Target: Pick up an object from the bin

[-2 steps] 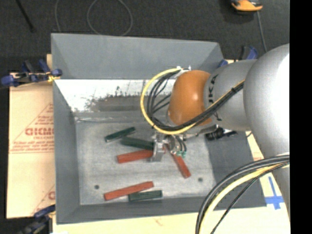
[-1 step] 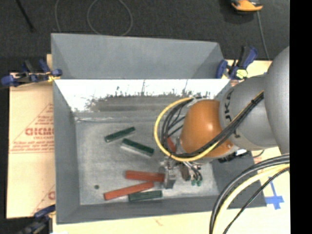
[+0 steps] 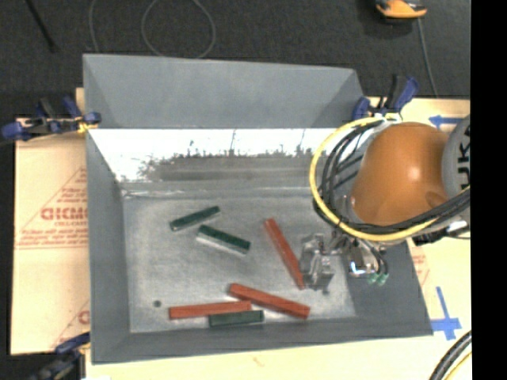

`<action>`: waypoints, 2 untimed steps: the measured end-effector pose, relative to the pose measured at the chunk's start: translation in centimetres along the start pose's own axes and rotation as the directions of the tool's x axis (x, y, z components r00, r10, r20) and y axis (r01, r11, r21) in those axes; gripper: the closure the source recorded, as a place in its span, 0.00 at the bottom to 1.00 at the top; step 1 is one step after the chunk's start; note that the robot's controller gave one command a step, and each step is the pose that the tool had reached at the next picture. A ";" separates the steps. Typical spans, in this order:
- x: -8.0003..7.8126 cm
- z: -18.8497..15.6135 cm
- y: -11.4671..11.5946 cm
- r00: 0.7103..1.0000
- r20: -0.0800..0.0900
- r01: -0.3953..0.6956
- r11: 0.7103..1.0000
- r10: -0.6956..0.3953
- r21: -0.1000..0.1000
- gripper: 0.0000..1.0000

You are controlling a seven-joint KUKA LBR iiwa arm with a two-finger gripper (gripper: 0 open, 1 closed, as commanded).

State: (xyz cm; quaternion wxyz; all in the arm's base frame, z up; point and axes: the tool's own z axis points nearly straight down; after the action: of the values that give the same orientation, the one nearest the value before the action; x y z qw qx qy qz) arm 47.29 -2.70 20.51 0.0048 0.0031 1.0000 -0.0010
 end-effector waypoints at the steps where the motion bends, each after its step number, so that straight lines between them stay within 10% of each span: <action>1: 0.1 0.4 0.1 1.000 -0.007 0.002 1.000 -0.002 -0.001 0.00; 2: -5.1 13.9 1.2 0.999 -0.012 0.047 0.999 -0.047 -0.002 0.00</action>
Offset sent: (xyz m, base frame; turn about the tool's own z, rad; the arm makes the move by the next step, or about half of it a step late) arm 0.0000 0.0000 0.0000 0.0000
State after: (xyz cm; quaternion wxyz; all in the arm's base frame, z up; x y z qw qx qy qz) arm 52.50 -1.55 6.68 -0.0012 -0.0202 0.9998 -0.0002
